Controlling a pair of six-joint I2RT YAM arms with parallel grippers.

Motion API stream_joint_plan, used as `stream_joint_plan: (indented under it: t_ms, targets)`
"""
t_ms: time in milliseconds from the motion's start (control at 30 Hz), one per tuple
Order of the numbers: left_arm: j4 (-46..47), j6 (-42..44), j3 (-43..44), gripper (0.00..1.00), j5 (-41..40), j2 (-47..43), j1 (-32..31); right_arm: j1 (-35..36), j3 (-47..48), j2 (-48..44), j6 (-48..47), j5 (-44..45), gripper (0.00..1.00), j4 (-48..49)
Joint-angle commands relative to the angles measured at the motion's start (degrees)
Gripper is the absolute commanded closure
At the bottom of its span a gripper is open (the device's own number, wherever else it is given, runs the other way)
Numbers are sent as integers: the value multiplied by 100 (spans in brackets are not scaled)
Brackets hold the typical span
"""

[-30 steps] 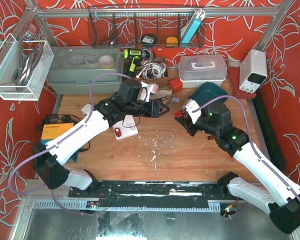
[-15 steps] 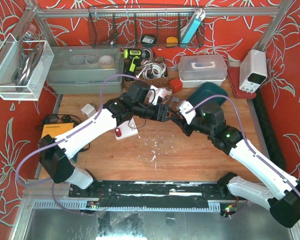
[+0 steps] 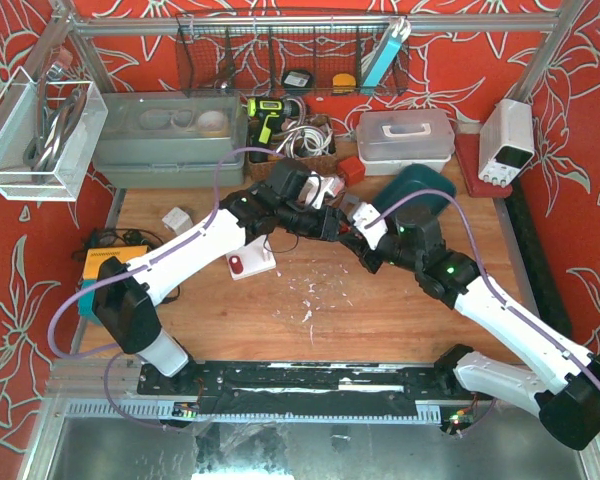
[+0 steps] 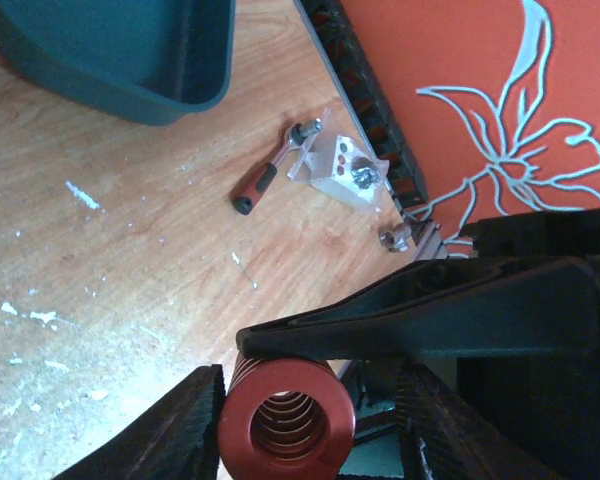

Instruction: Install the large spring

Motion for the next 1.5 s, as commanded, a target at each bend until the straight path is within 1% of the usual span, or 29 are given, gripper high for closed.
stream_joint_plan:
  t_ms: [0,67,267,367,433,500,633,667,700,733,767,867,1000,1167,1300,1400,1467]
  targets:
    - [-266,52,189,53,276,111,-38,59,186,-40,-89,163,100,306]
    - [-270,41,183,58,317,134,-33,76,183,-27,-121,151,100,294]
    - [-330,-8,220,81,463,194,-25,104,160,-23,-184,161,100,222]
    - [-367,-18,214,86,322,139,36,99,152,-24,-162,136,99,72]
    - [-348,-61,180,91,241,72,114,99,104,-85,-109,229,88,-37]
    - [-291,-124,94,94,140,-28,194,98,20,-159,-81,307,75,-160]
    - [-148,-197,-182,97,-88,-287,353,98,-174,-389,34,372,36,-475]
    - [-166,-188,-232,97,-165,-340,399,98,-225,-442,85,380,28,-560]
    - [-202,-149,-271,97,-308,-389,450,98,-301,-569,143,386,16,-619]
    - [-261,-103,-289,97,-442,-428,501,98,-375,-687,183,399,11,-662]
    - [-337,-1,-300,98,-577,-455,555,98,-442,-808,266,417,2,-712]
    - [-650,337,-263,98,-1285,-534,685,101,-589,-1189,521,494,1,-931]
    - [-1014,743,-276,98,-2522,-644,765,99,-636,-1557,798,591,1,-1450]
    - [-1247,915,-502,97,-3805,-742,784,98,-798,-1942,1009,1027,1,-1795]
    - [-1249,941,-888,98,-4309,-825,815,103,-954,-2155,1059,1449,1,-1828]
    - [-914,1012,-1222,98,-4428,-904,819,106,-1000,-2182,1081,1492,1,-1771]
    - [-880,1072,-1370,98,-4518,-872,824,99,-978,-2143,1087,1457,1,-1722]
